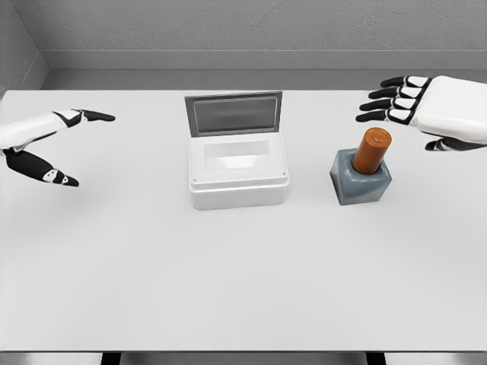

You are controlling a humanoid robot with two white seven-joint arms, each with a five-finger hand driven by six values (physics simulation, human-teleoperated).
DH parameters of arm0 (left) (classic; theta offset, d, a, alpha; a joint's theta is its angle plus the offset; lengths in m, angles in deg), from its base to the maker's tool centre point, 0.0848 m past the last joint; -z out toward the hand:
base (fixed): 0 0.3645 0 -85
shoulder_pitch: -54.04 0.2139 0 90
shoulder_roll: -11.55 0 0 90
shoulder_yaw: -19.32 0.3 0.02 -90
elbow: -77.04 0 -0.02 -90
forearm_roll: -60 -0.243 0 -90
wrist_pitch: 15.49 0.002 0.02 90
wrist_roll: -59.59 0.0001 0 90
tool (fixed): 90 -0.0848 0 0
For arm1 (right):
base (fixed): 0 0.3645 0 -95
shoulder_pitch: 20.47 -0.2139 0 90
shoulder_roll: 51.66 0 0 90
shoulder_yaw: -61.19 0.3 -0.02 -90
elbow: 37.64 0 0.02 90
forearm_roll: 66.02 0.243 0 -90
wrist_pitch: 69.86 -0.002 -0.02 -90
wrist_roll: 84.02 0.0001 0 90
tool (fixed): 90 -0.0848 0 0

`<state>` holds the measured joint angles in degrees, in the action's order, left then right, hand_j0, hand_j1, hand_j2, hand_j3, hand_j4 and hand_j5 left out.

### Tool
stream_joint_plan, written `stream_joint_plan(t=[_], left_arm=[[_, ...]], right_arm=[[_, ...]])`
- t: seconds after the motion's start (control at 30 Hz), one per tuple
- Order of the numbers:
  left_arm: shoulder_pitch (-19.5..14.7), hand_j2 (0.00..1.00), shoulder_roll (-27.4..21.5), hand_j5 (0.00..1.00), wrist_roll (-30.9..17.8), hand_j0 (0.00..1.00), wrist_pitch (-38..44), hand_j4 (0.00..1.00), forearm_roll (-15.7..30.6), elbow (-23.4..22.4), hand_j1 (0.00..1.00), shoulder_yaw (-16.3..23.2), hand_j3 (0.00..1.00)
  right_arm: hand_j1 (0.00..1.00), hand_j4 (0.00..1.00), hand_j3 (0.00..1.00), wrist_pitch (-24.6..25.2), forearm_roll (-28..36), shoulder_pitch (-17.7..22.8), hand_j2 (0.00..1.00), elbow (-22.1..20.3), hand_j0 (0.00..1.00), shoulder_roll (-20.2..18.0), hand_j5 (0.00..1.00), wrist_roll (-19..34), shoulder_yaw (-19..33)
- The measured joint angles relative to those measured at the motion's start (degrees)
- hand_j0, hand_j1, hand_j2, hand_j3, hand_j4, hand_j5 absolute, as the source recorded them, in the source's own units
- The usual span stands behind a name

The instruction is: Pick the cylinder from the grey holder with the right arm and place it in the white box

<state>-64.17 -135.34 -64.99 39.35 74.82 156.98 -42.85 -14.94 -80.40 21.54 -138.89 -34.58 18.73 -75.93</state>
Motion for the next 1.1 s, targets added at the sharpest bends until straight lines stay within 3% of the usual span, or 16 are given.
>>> stream_joint_plan(t=[0.37,0.47,0.57,0.67,0.87,1.1], left_arm=[[-0.27,1.00,0.83,1.00,-0.01,1.00,0.00,1.00,-4.07,-0.28,1.00,0.12,1.00],[-0.27,1.00,1.15,1.00,-0.08,1.00,0.01,1.00,-3.81,-0.37,1.00,0.05,1.00],[-1.32,1.00,1.60,1.00,-0.27,1.00,0.98,1.00,-0.67,-0.42,1.00,0.01,1.00],[-4.30,1.00,2.71,1.00,-0.37,1.00,6.65,1.00,5.19,-0.50,1.00,-0.06,1.00],[-4.75,1.00,4.55,1.00,-0.42,1.00,15.80,1.00,12.80,-0.66,1.00,-0.07,1.00],[-4.83,1.00,6.29,1.00,-0.43,1.00,18.48,1.00,15.16,-1.62,1.00,0.22,1.00]], right_arm=[[1.00,1.00,1.00,-0.04,0.00,-1.47,1.00,0.00,1.00,0.33,1.00,-0.08,-0.17],[1.00,1.00,1.00,-0.03,0.10,-5.44,1.00,0.14,1.00,2.26,1.00,7.40,0.04],[1.00,1.00,1.00,-0.02,0.14,-6.85,1.00,1.14,1.00,5.97,1.00,16.26,0.05],[1.00,1.00,1.00,-0.04,-0.61,-9.05,1.00,2.34,1.00,8.80,1.00,20.06,-0.05],[1.00,1.00,1.00,-0.03,-5.46,-13.09,1.00,7.71,1.00,14.03,1.00,21.96,-2.57],[1.00,1.00,1.00,-0.07,-11.78,-13.10,1.00,10.51,1.00,16.10,1.00,22.24,-7.86]])
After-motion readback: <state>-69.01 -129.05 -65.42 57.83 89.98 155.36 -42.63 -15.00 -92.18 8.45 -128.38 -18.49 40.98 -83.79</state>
